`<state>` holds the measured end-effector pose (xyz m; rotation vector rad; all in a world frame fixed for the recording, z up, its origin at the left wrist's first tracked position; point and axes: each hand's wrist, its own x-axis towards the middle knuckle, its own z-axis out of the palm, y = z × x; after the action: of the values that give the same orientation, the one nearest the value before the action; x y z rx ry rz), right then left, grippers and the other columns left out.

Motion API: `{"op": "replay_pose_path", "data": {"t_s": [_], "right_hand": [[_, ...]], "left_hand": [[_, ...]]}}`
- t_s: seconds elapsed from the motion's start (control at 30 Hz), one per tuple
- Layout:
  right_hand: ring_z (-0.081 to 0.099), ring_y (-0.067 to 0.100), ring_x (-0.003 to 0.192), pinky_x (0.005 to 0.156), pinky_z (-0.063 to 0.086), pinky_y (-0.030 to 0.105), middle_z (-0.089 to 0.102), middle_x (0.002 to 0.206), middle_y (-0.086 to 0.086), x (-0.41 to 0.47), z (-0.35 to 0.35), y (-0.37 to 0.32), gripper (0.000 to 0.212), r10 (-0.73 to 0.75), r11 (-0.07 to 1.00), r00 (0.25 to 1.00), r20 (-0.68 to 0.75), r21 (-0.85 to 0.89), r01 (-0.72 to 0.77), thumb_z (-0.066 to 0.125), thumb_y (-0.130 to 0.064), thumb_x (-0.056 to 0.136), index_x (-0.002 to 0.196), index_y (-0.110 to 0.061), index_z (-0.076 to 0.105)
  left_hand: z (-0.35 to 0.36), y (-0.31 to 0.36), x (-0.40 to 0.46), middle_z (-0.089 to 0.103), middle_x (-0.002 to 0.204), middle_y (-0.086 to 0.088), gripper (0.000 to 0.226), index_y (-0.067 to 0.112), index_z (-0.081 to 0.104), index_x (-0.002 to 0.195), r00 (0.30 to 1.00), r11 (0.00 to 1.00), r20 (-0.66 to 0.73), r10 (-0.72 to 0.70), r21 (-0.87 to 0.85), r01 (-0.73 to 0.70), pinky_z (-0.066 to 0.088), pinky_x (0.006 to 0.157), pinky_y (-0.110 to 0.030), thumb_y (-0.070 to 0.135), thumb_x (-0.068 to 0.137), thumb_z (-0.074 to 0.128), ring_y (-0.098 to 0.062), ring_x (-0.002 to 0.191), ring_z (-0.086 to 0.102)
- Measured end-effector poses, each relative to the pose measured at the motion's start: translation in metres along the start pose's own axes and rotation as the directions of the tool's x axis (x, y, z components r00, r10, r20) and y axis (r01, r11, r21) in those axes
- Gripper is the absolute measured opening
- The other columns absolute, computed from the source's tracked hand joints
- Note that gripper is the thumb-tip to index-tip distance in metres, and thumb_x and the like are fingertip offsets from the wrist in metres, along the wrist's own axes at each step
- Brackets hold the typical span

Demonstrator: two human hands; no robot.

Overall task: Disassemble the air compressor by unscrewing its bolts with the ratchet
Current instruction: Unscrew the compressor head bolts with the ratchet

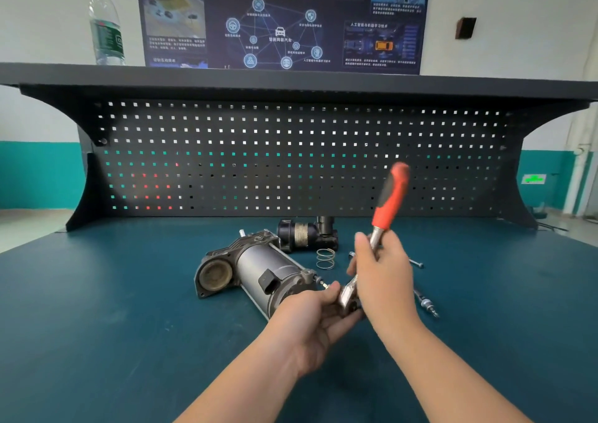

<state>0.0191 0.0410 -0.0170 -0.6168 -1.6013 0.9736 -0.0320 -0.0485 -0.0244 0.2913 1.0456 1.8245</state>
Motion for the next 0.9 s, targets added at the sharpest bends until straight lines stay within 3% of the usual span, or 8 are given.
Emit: {"op": "replay_pose_path", "data": {"t_s": [0.13,0.2,0.27,0.43,0.57,0.63,0.8,0.9], "right_hand": [[0.038,0.004,0.023,0.031,0.028,0.014,0.056,0.049,0.001,0.010,-0.003,0.013,0.014,0.603,0.746,0.796,0.047,0.319,-0.584,0.048,-0.019,0.097,0.085,-0.012,0.049],[0.031,0.004,0.017,0.026,0.020,0.008,0.054,0.053,0.002,0.009,-0.003,0.016,0.012,0.730,0.577,0.673,0.122,0.418,-0.702,0.046,-0.017,0.099,0.087,-0.013,0.047],[0.034,0.003,0.019,0.026,0.022,0.009,0.055,0.057,0.003,0.009,-0.002,0.016,0.016,0.715,0.581,0.688,0.126,0.441,-0.684,0.047,-0.019,0.098,0.084,-0.013,0.046],[0.051,0.003,0.043,0.046,0.038,0.017,0.059,0.051,-0.004,0.003,-0.004,0.001,0.021,0.006,0.994,1.000,0.029,0.110,-0.009,0.051,-0.029,0.095,0.077,-0.018,0.049],[0.045,0.006,0.050,0.050,0.036,0.023,0.046,0.052,-0.009,-0.010,-0.005,-0.008,0.028,-0.493,0.837,0.829,0.262,-0.116,0.534,0.053,-0.033,0.093,0.072,-0.032,0.035],[0.043,0.006,0.050,0.050,0.034,0.023,0.044,0.052,-0.012,-0.014,-0.002,-0.008,0.028,-0.523,0.806,0.810,0.266,-0.154,0.571,0.051,-0.035,0.093,0.072,-0.036,0.032],[0.050,0.005,0.043,0.046,0.039,0.022,0.058,0.050,-0.003,0.000,-0.001,0.001,0.020,0.006,1.000,1.000,0.006,0.003,-0.006,0.050,-0.030,0.094,0.076,-0.022,0.047],[0.049,0.010,0.036,0.040,0.036,0.022,0.056,0.041,-0.005,0.008,-0.002,0.015,0.019,0.499,0.834,0.866,0.006,0.268,-0.482,0.048,-0.023,0.097,0.080,-0.014,0.050]], "left_hand": [[0.000,0.001,0.000,0.068,0.078,-0.025,0.016,-0.010,0.060,0.084,1.000,1.000,0.003,-0.016,0.007,0.016,0.058,0.051,-0.032,0.004,0.091,0.056,-0.032,0.066,0.069],[0.000,0.000,-0.001,0.069,0.080,-0.026,0.018,-0.011,0.061,0.084,1.000,1.000,0.018,-0.021,0.023,0.020,0.058,0.052,-0.030,0.005,0.091,0.056,-0.031,0.063,0.070],[0.000,0.000,0.000,0.069,0.079,-0.027,0.019,-0.011,0.060,0.082,1.000,1.000,0.019,-0.021,0.013,0.021,0.058,0.051,-0.031,0.005,0.092,0.055,-0.032,0.062,0.070],[-0.001,0.000,0.000,0.069,0.075,-0.022,0.014,-0.008,0.063,0.084,1.000,1.000,0.021,0.000,-0.006,0.000,0.059,0.054,-0.032,0.004,0.089,0.059,-0.028,0.062,0.070],[-0.002,0.000,-0.001,0.069,0.069,-0.015,0.016,-0.004,0.068,0.076,1.000,0.998,0.019,0.014,0.064,-0.015,0.056,0.048,-0.026,0.000,0.087,0.057,-0.020,0.055,0.068],[-0.004,0.001,0.000,0.069,0.072,-0.017,0.022,-0.004,0.071,0.073,1.000,0.998,0.008,-0.003,0.069,0.002,0.057,0.049,-0.027,-0.003,0.087,0.053,-0.022,0.058,0.068],[-0.003,0.002,0.002,0.070,0.076,-0.022,0.012,-0.007,0.063,0.087,0.998,0.999,0.033,-0.046,-0.001,0.046,0.056,0.049,-0.032,0.002,0.089,0.057,-0.027,0.059,0.069],[-0.004,0.000,0.005,0.070,0.081,-0.025,0.013,-0.009,0.060,0.089,0.998,0.998,0.035,-0.055,0.004,0.055,0.057,0.051,-0.033,0.004,0.089,0.058,-0.030,0.062,0.070]]}}
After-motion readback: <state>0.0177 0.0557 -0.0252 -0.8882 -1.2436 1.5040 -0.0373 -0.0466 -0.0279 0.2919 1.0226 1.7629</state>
